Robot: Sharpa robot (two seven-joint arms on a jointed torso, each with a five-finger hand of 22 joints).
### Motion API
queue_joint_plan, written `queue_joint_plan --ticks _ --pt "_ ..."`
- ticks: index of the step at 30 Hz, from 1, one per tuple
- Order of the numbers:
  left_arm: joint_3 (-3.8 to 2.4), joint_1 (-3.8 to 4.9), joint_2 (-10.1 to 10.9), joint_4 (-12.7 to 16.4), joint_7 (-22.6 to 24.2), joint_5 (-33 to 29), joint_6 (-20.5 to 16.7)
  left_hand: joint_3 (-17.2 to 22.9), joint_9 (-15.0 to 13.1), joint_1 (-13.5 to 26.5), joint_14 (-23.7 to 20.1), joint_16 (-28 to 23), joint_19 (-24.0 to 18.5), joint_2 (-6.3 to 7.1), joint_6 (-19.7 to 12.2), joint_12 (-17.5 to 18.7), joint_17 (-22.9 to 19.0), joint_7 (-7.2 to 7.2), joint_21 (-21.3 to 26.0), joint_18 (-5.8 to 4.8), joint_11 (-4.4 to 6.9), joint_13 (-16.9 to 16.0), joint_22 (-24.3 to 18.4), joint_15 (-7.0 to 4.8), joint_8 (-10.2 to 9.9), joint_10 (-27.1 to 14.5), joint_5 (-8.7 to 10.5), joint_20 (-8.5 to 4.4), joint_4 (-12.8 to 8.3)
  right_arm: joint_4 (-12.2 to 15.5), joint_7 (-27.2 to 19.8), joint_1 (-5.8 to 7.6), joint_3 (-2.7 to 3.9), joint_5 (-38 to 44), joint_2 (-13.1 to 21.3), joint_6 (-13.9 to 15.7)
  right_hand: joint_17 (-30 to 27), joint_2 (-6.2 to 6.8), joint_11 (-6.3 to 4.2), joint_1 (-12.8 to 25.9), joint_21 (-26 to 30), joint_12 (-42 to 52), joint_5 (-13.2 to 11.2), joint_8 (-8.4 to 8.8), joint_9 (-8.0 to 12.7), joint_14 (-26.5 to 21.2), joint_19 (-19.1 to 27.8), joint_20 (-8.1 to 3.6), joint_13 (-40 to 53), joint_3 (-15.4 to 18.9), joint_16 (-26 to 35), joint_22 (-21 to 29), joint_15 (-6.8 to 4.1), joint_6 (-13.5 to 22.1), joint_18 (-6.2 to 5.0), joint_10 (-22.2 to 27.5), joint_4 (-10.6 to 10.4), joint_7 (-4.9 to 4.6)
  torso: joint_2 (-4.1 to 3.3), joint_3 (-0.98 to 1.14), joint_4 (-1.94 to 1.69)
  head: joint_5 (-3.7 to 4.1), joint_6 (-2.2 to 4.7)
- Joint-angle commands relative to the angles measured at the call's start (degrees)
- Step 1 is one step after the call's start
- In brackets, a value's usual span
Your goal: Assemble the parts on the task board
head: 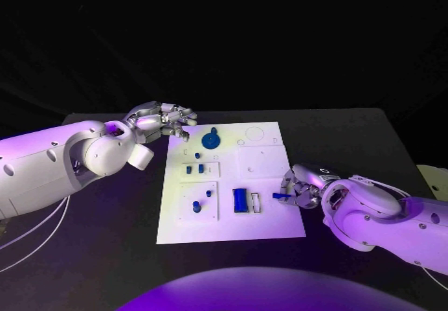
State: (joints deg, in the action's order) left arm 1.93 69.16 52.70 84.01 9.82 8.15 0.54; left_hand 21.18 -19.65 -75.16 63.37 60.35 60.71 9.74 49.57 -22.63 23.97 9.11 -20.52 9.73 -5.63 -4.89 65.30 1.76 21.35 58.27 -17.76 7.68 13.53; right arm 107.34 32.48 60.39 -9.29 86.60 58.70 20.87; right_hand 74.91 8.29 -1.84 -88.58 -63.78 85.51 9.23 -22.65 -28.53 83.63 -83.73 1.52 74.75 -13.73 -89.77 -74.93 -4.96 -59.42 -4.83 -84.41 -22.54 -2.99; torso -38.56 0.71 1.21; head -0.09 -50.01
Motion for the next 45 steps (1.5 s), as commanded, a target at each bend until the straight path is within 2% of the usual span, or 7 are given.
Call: queue_joint_plan --ticks 1,8,13,18,29,38,45 --pt "-0.03 0.02 -0.04 0.17 0.75 -0.25 0.9 -0.11 -0.06 0.59 -0.25 -0.13 0.06 -0.16 -0.21 0.13 0.09 0.04 0.35 0.62 -0.34 -0.06 -0.11 0.32 -0.28 -0.14 0.19 0.54 0.26 0.01 2.53 -0.52 -0.47 1.33 0.2 -1.78 15.09 3.43 0.23 3.8 -0.16 0.2 0.75 -0.93 -1.58 6.37 -0.36 -0.23 11.75 -12.84 -0.23 -8.06 0.09 -0.18 0.29 -3.11 7.26 0.34 0.01 0.02 0.05 0.0 0.01" --pt "-0.02 0.02 -0.03 0.21 0.85 -0.25 0.86 -0.1 -0.06 0.55 -0.25 -0.12 0.06 -0.2 -0.21 0.13 0.09 0.02 0.36 0.62 -0.33 -0.07 -0.12 0.32 -0.28 -0.14 0.17 0.54 0.26 2.4 2.43 -0.43 -0.45 0.34 0.89 1.85 15.09 5.13 0.22 9.72 -0.49 0.36 2.71 -2.47 -4.36 6.37 -0.63 -0.27 11.92 -20.68 -0.23 -8.49 -0.05 0.99 0.4 -3.29 10.59 0.43 0.03 -0.01 0.09 0.0 0.01" --pt "-0.02 0.02 -0.09 0.18 0.87 -0.25 0.84 -0.1 -0.06 0.55 -0.25 -0.12 0.06 -0.2 -0.21 0.13 0.09 0.02 0.36 0.62 -0.33 -0.07 -0.12 0.32 -0.28 -0.14 0.17 0.54 0.26 4.18 2.23 0.0 -0.41 -1.76 1.02 3.7 15.09 5.41 0.18 12.59 -0.62 0.46 2.91 -2.82 -5.15 6.37 -0.74 -0.31 12.01 -22.67 -0.23 -8.65 -0.09 1.35 0.43 -3.39 11.32 0.48 0.04 -0.02 0.07 0.26 0.01" --pt "-0.01 0.02 -0.18 0.17 0.89 -0.25 0.87 -0.1 -0.06 0.55 -0.25 -0.12 0.06 -0.2 -0.21 0.13 0.09 0.02 0.36 0.62 -0.33 -0.07 -0.12 0.32 -0.28 -0.14 0.17 0.54 0.26 4.8 2.1 0.32 -0.32 -5.23 0.15 4.3 15.09 5.42 0.17 14.54 -0.54 0.46 2.28 -2.78 -5.38 6.37 -0.78 -0.33 12.02 -23.58 -0.23 -8.69 -0.1 1.5 0.42 -3.4 11.34 0.5 0.04 0.07 -0.02 0.21 0.01" --pt "0.0 0.01 -0.08 0.31 1.1 -0.25 0.69 -0.09 -0.11 0.18 -0.26 -0.09 0.1 -0.54 -0.34 0.11 0.11 0.0 0.41 0.63 -0.31 -0.12 -0.23 0.29 -0.44 -0.21 -0.32 0.53 0.35 4.16 1.07 0.49 -0.28 -11.97 -2.27 4.15 15.09 5.13 0.15 19.13 -0.02 0.45 2.6 -2.78 -5.83 6.37 -0.82 -0.35 12.02 -25.13 -0.23 -8.69 -0.11 1.34 0.35 -3.44 10.67 0.53 -0.07 -0.01 0.01 0.18 0.01" --pt "0.0 0.01 -0.07 0.39 1.01 -0.25 0.75 -0.11 -0.13 0.14 -0.26 -0.09 0.11 -0.62 -0.35 0.11 0.12 0.02 0.42 0.63 -0.32 -0.13 -0.26 0.29 -0.47 -0.23 -0.5 0.53 0.43 1.95 0.51 0.27 -0.28 -14.63 -4.22 2.05 15.09 5.77 0.11 22.63 0.64 0.43 0.7 -2.71 -6.01 6.37 -0.76 -0.37 12.02 -24.29 -0.23 -8.6 -0.15 0.79 0.26 -3.45 9.67 0.61 -0.01 0.03 -0.01 -0.03 0.01" --pt "0.0 0.01 -0.03 0.39 0.92 -0.25 0.8 -0.11 -0.13 0.14 -0.26 -0.09 0.11 -0.62 -0.35 0.11 0.12 0.02 0.42 0.63 -0.32 -0.13 -0.26 0.29 -0.47 -0.23 -0.5 0.53 0.43 1.18 0.32 0.13 -0.28 -15.05 -5.07 2.08 15.09 5.79 0.12 24.39 0.67 0.46 -0.58 -2.48 -5.96 6.37 -0.8 -0.37 12.06 -23.14 -0.23 -8.63 -0.13 0.51 0.27 -3.48 8.67 0.6 0.02 0.0 0.08 -0.03 0.01"
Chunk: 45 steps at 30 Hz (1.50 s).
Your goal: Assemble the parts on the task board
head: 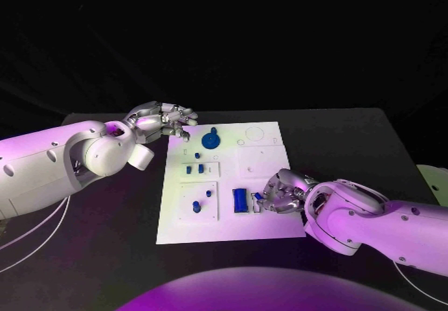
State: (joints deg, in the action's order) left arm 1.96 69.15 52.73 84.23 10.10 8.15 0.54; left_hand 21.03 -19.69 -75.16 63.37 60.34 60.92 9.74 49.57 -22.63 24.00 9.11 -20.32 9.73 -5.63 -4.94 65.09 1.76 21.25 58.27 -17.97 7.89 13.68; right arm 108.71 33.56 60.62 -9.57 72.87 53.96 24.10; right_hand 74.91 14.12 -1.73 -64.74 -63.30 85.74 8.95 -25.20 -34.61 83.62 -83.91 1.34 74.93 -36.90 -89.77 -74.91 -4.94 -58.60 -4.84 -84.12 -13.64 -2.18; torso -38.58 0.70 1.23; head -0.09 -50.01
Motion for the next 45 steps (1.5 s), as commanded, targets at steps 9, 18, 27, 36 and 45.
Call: queue_joint_plan --ticks 9,18,27,36,45 --pt "-0.03 0.02 0.02 0.24 0.41 -0.83 1.05 -0.04 -0.11 0.17 -0.27 -0.08 -0.08 -0.67 -0.42 0.11 0.09 0.06 0.24 0.62 -0.34 -0.1 -0.09 0.31 -0.44 -0.27 -0.44 0.32 0.4 -1.25 -0.87 -0.14 0.0 -0.68 -1.19 -0.61 15.09 0.11 -0.16 1.16 0.12 0.32 -2.26 0.1 0.06 6.38 -0.7 -0.25 11.95 1.42 -0.23 -8.72 -0.27 -0.96 0.29 -3.83 -0.7 0.01 -0.04 0.03 0.01 0.19 0.01" --pt "-0.03 0.03 0.06 0.32 0.14 -1.14 1.24 -0.04 -0.11 0.17 -0.27 -0.08 -0.08 -0.67 -0.42 0.11 0.09 0.06 0.24 0.62 -0.34 -0.1 -0.09 0.31 -0.44 -0.27 -0.44 0.32 0.4 -1.55 -1.22 -0.19 0.0 0.0 -1.52 -0.7 15.09 0.27 -0.23 1.86 0.32 0.31 -3.92 0.3 0.02 6.38 -0.72 -0.32 11.96 4.07 -0.23 -8.74 -0.35 -1.57 0.28 -3.85 -2.08 0.11 0.05 0.03 0.02 0.16 0.01" --pt "-0.03 0.03 0.09 0.32 -0.16 -1.18 1.35 -0.1 -0.13 0.14 -0.29 -0.08 -0.08 -0.67 -0.43 0.13 0.09 0.07 0.25 0.62 -0.36 -0.1 -0.12 0.32 -0.47 -0.34 -0.52 0.33 0.45 -1.39 -1.41 -0.2 -0.01 0.23 -1.37 -1.53 15.09 0.09 -0.26 1.83 0.6 0.2 -4.04 0.34 0.0 6.38 -0.68 -0.33 11.88 4.73 -0.23 -8.7 -0.36 -1.75 0.24 -3.8 -2.43 0.16 0.03 0.03 0.02 0.11 0.01" --pt "-0.03 0.03 0.14 0.27 -0.39 -1.18 1.33 -0.17 -0.15 0.21 -0.3 -0.08 -0.08 -0.7 -0.42 0.15 0.09 0.1 0.26 0.61 -0.39 -0.1 -0.14 0.34 -0.49 -0.41 -0.56 0.34 0.57 -1.13 -1.41 -0.2 -0.01 0.4 -1.1 -1.95 15.09 0.04 -0.3 2.51 0.65 0.21 -4.07 0.48 -0.04 6.38 -0.7 -0.37 11.9 6.68 -0.23 -8.72 -0.4 -2.16 0.24 -3.81 -3.01 0.19 0.03 0.03 0.01 -0.06 0.01" --pt "-0.03 0.03 0.13 0.23 -0.65 -1.14 1.35 -0.24 -0.17 0.27 -0.31 -0.07 -0.08 -0.74 -0.41 0.16 0.1 0.11 0.28 0.61 -0.4 -0.11 -0.17 0.35 -0.5 -0.46 -0.6 0.34 0.68 -0.51 -1.3 -0.26 -0.01 0.43 -1.0 -2.34 15.09 -0.3 -0.34 2.99 0.78 0.12 -4.1 0.48 -0.08 6.38 -0.7 -0.38 11.83 7.48 -0.23 -8.72 -0.43 -2.52 0.23 -3.78 -3.06 0.28 0.03 0.02 0.04 -0.1 0.01"
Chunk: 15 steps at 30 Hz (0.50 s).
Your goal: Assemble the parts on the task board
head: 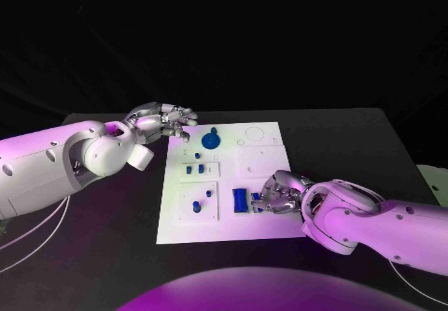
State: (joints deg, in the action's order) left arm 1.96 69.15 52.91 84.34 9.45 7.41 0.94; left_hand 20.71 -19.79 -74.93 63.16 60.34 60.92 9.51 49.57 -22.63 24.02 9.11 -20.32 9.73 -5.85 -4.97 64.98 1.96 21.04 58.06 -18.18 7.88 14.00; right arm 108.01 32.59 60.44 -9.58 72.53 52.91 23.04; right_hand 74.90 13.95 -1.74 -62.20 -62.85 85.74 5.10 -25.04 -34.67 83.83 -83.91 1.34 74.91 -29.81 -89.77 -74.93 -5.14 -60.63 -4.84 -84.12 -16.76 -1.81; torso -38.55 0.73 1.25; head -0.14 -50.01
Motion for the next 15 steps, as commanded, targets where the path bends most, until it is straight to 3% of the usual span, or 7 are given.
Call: queue_joint_plan --ticks 1,12,15 --pt "-0.03 0.03 -0.06 0.11 -0.02 -0.39 0.96 0.08 -0.07 0.05 -0.11 -0.07 -0.07 -0.51 -0.41 0.16 0.07 0.11 0.28 0.61 -0.18 -0.08 -0.06 0.15 -0.29 -0.24 -0.39 0.34 0.36 0.23 -0.3 -0.09 0.0 0.77 0.08 -1.3 15.1 -0.2 -0.34 0.59 0.37 0.13 -0.25 0.36 -0.02 6.17 -0.7 -0.39 11.86 0.51 -0.23 -8.69 -0.24 -0.51 0.22 -3.78 0.02 -0.1 0.0 -0.02 0.0 -0.07 0.01" --pt "-0.03 0.03 -0.08 0.05 -0.15 -0.32 0.9 0.02 -0.1 0.08 -0.12 -0.07 -0.07 -0.56 -0.38 0.18 0.08 0.11 0.3 0.6 -0.2 -0.08 -0.09 0.16 -0.29 -0.29 -0.43 0.36 0.48 0.43 -0.11 -0.11 0.0 0.86 0.14 -1.01 15.1 -0.52 -0.33 1.61 0.58 0.01 -0.57 0.58 0.0 6.17 -0.69 -0.4 11.77 1.53 -0.23 -8.66 -0.24 -0.6 0.2 -3.73 -0.03 -0.13 0.01 -0.01 0.01 -0.12 0.01" --pt "-0.03 0.03 -0.09 0.04 -0.16 -0.32 0.86 -0.03 -0.11 0.13 -0.12 -0.07 -0.07 -0.6 -0.38 0.2 0.08 0.12 0.3 0.6 -0.21 -0.08 -0.1 0.17 -0.31 -0.36 -0.45 0.36 0.57 0.31 0.01 -0.12 0.0 1.02 0.21 -0.69 15.1 -0.57 -0.26 3.65 1.04 -0.22 -2.07 0.95 -0.02 6.17 -0.62 -0.36 11.61 4.09 -0.23 -8.6 -0.19 -0.59 0.15 -3.61 -0.07 -0.19 -0.01 -0.03 0.01 -0.11 0.01"
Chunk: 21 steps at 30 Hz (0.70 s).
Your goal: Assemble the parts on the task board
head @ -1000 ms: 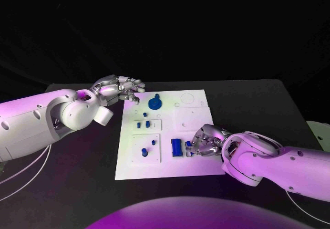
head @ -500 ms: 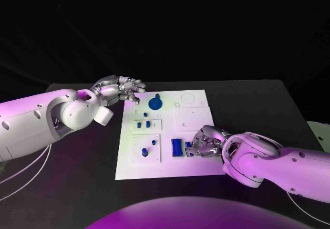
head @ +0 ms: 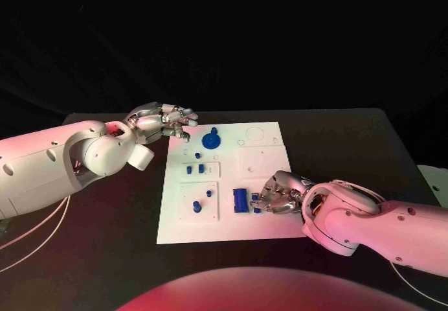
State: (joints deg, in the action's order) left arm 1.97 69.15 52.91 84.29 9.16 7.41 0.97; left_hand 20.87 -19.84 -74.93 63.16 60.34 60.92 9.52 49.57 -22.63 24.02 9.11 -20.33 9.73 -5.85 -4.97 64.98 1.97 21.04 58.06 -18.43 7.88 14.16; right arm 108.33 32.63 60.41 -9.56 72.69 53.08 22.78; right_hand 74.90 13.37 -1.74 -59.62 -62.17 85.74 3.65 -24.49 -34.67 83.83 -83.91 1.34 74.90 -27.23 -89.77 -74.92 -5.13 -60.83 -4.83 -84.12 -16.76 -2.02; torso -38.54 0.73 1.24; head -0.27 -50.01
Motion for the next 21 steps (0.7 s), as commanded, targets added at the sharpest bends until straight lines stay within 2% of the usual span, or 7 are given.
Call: queue_joint_plan --ticks 1,2,3,7,12,17,21 --pt "-0.03 0.03 -0.09 0.09 0.12 -0.31 0.82 -0.19 -0.06 0.13 -0.13 -0.07 -0.07 -0.6 -0.38 0.19 0.09 0.12 0.31 0.6 -0.21 -0.09 -0.1 0.17 -0.31 -0.36 -0.2 0.36 0.41 -0.06 -0.02 -0.08 -0.02 0.91 0.06 -0.34 15.1 -0.06 -0.25 1.47 0.48 -0.27 -0.55 0.47 -0.04 6.17 -0.61 -0.36 11.59 2.47 -0.23 -8.59 -0.17 -0.35 0.13 -3.59 -0.07 -0.01 -0.01 -0.03 0.02 0.02 0.01" --pt "-0.03 0.03 -0.09 0.09 0.12 -0.31 0.81 -0.23 -0.07 0.17 -0.13 -0.06 -0.07 -0.63 -0.39 0.2 0.09 0.13 0.32 0.59 -0.22 -0.09 -0.12 0.18 -0.32 -0.39 -0.21 0.37 0.48 -0.1 -0.01 -0.08 -0.02 0.94 0.07 -0.25 15.1 -0.5 -0.24 1.83 0.56 -0.34 -0.32 0.59 -0.1 6.17 -0.62 -0.33 11.54 4.56 -0.23 -8.59 -0.16 -0.34 0.12 -3.55 -0.12 0.01 -0.01 -0.03 0.03 0.02 0.01" --pt "-0.03 0.03 -0.08 0.09 0.12 -0.31 0.8 -0.23 -0.07 0.17 -0.13 -0.06 -0.07 -0.63 -0.39 0.2 0.09 0.13 0.32 0.59 -0.22 -0.09 -0.12 0.18 -0.32 -0.39 -0.21 0.37 0.48 -0.12 -0.02 -0.08 -0.02 0.96 0.09 -0.17 15.1 -1.3 -0.2 1.91 0.83 -0.41 1.55 0.77 -0.16 6.17 -0.6 -0.33 11.49 8.36 -0.23 -8.55 -0.12 -0.27 0.08 -3.52 -0.1 0.0 -0.02 -0.02 0.02 0.02 0.01" --pt "-0.03 0.03 -0.07 0.09 0.1 -0.31 0.75 -0.26 -0.08 0.2 -0.13 -0.06 -0.07 -0.67 -0.39 0.21 0.09 0.13 0.32 0.59 -0.23 -0.1 -0.13 0.19 -0.34 -0.43 -0.23 0.37 0.56 -0.08 -0.19 -0.08 -0.02 1.02 0.2 0.05 15.1 -1.57 -0.16 1.81 0.96 -0.5 1.43 1.02 -0.17 6.17 -0.61 -0.29 11.44 10.81 -0.23 -8.55 -0.1 -0.11 0.07 -3.47 -0.17 -0.11 -0.03 -0.01 -0.01 0.06 0.01" --pt "-0.03 0.03 -0.05 0.08 0.08 -0.31 0.76 -0.26 -0.08 0.2 -0.13 -0.06 -0.07 -0.67 -0.39 0.21 0.09 0.13 0.32 0.59 -0.23 -0.1 -0.13 0.19 -0.34 -0.43 -0.23 0.37 0.56 0.5 -1.13 -0.08 -0.02 1.03 0.97 -0.19 15.1 -2.08 -0.2 0.65 0.97 -0.43 2.01 1.11 -0.2 6.17 -0.64 -0.29 11.49 11.11 -0.23 -8.57 -0.12 -0.17 0.07 -3.51 -0.08 -0.05 -0.02 0.0 0.0 0.05 0.01" --pt "-0.03 0.02 0.04 0.08 0.07 -0.27 0.76 -0.28 -0.08 0.2 -0.13 -0.05 -0.06 -0.7 -0.4 0.21 0.09 0.13 0.33 0.59 -0.23 -0.1 -0.15 0.19 -0.35 -0.45 -0.24 0.38 0.6 1.67 -2.55 -0.07 -0.02 -0.05 2.5 -1.81 15.1 -2.22 -0.3 -4.25 0.93 -0.24 4.52 1.48 -0.19 6.17 -0.71 -0.37 11.65 9.91 -0.23 -8.63 -0.21 -0.21 0.09 -3.61 0.12 0.04 0.01 0.0 0.0 0.09 0.01" --pt "-0.03 0.02 0.09 0.03 0.09 -0.25 0.76 -0.29 -0.09 0.17 -0.14 -0.05 -0.06 -0.73 -0.4 0.21 0.09 0.12 0.33 0.59 -0.23 -0.11 -0.16 0.19 -0.36 -0.47 -0.26 0.38 0.62 2.34 -3.47 -0.07 -0.02 -0.88 3.5 -3.46 15.1 -1.75 -0.37 -6.99 0.92 -0.2 4.99 1.66 -0.19 6.17 -0.73 -0.41 11.69 9.12 -0.23 -8.67 -0.26 -0.36 0.11 -3.63 0.27 0.14 0.04 0.01 0.08 -0.01 0.01"
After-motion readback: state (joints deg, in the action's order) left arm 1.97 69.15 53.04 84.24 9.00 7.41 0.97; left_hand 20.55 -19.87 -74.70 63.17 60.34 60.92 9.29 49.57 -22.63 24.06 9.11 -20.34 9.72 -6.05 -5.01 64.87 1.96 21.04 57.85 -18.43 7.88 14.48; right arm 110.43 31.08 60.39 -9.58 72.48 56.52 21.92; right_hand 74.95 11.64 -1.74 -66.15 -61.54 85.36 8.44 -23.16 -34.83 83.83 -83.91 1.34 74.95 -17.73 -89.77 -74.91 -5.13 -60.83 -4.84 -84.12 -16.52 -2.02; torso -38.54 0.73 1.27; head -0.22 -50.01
